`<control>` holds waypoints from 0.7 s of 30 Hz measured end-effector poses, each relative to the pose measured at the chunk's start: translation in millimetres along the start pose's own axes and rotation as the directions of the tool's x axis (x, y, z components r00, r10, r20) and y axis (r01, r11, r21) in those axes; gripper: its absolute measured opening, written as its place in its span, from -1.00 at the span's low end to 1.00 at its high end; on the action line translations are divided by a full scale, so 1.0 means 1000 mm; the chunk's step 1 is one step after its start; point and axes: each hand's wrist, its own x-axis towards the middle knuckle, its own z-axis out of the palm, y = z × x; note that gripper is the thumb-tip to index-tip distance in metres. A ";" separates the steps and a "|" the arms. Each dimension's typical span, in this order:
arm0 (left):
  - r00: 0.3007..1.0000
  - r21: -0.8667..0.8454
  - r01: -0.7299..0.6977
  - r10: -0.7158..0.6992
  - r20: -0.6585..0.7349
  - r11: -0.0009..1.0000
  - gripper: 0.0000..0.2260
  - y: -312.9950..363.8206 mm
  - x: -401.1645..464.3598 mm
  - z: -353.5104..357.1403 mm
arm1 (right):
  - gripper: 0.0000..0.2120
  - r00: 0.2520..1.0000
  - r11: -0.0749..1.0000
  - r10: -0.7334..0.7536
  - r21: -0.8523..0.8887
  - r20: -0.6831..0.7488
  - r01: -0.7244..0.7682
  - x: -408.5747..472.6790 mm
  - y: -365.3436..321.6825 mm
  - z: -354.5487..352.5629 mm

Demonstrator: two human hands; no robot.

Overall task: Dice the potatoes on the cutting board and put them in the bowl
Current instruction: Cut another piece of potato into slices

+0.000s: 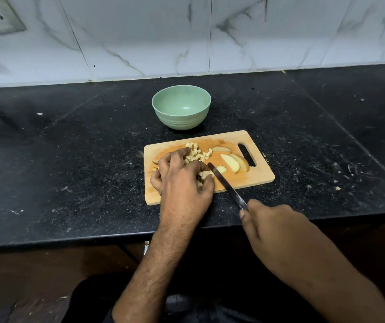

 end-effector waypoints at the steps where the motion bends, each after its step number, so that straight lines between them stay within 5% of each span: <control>1: 1.000 0.000 0.004 -0.004 0.008 1.000 -0.84 0.000 0.000 0.000 | -0.73 1.000 1.000 -0.004 -0.008 -0.004 0.004 0.001 -0.001 0.001; 10: 1.000 -0.014 0.018 -0.018 0.005 1.000 -0.85 0.000 0.004 0.001 | -0.92 0.998 0.997 -0.001 -0.072 0.061 0.005 0.020 -0.010 0.011; 21: 0.999 0.018 0.028 -0.028 -0.015 0.999 -0.80 0.000 0.006 0.003 | -0.74 0.994 1.000 -0.009 0.010 0.112 0.008 -0.003 0.023 0.002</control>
